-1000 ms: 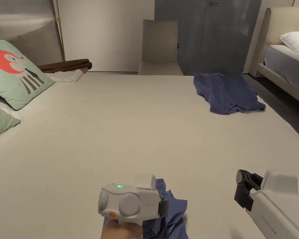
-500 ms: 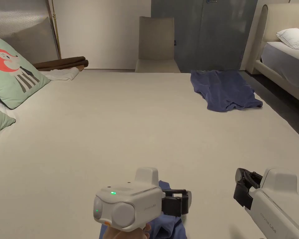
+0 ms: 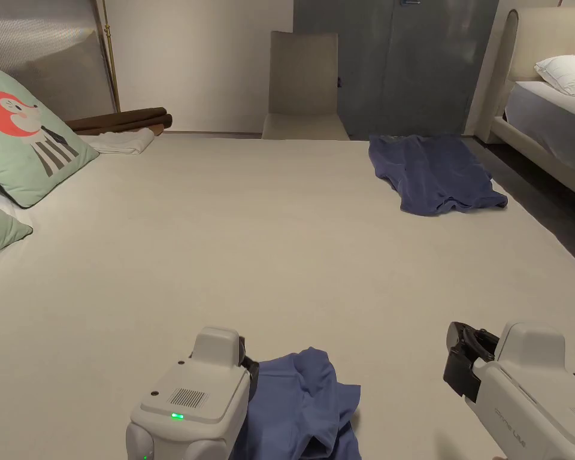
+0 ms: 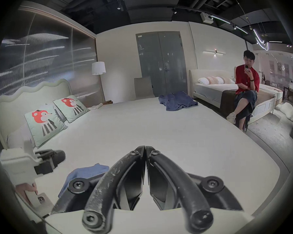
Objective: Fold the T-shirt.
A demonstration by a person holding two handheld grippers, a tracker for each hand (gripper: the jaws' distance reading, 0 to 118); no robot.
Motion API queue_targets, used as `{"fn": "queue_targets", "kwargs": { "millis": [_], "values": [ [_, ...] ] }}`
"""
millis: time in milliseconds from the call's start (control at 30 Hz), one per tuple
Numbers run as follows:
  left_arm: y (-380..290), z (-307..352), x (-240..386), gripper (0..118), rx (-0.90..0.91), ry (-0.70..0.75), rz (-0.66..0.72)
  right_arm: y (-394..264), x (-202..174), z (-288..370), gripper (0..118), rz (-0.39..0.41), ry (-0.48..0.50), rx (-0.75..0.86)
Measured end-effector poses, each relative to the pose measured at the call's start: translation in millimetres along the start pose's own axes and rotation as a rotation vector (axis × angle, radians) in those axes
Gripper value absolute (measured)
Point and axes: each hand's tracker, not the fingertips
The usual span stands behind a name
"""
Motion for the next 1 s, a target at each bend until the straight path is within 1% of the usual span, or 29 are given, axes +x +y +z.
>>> {"fn": "queue_targets", "kwargs": {
  "millis": [33,133,367,433,667,767,867,1000],
  "values": [
    [-7,-5,2,0,-0.039,-0.008,0.005,0,0,0,0,0.0,0.001,-0.001],
    [-25,-14,17,0,-0.081,-0.019,-0.007,-3,2,0,0,0.0,-0.002,-0.008],
    [-42,-37,73,0,-0.186,-0.146,-0.079,-6,15,4,0,-0.01,-0.023,-0.014],
    [-44,-39,89,0,-0.184,-0.168,-0.104,-7,20,5,0,-0.021,-0.028,-0.016],
    [-40,-48,124,0,-0.195,-0.216,-0.061,-8,29,9,0,-0.02,-0.049,-0.016],
    [-36,-44,125,0,-0.161,-0.226,-0.053,-8,30,10,0,-0.019,-0.055,-0.012],
    [-23,-28,109,0,-0.05,-0.228,0.007,-6,28,11,0,-0.018,-0.049,-0.004],
    [8,-3,77,0,0.065,-0.177,-0.026,-1,17,11,0,0.0,-0.041,0.023]
  ]
}}
